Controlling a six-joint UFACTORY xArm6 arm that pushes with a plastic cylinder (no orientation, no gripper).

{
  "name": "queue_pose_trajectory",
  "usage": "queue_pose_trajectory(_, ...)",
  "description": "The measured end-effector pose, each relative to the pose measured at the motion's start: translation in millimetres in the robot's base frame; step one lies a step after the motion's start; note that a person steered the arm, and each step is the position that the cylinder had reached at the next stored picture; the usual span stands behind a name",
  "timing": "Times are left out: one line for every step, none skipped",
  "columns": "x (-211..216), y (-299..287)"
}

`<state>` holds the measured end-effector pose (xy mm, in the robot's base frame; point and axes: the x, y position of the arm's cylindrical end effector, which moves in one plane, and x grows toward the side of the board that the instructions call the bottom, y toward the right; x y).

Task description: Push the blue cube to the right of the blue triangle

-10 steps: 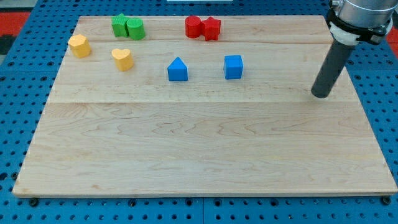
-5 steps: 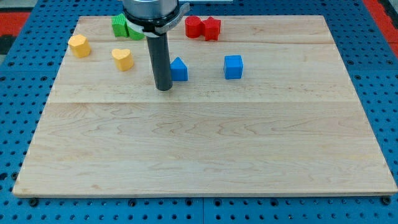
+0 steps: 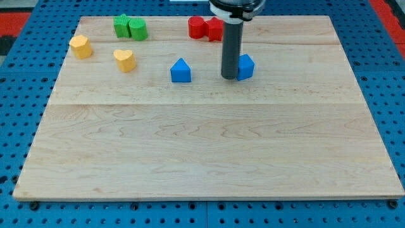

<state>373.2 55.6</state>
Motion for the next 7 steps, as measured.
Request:
queue_pose_trajectory(54,-49)
queue_pose_trajectory(73,-156)
queue_pose_trajectory(55,-265)
queue_pose_trajectory(8,-303)
queue_pose_trajectory(-11,-329)
queue_pose_trajectory(-28,-317)
queue_pose_trajectory(-48,-296)
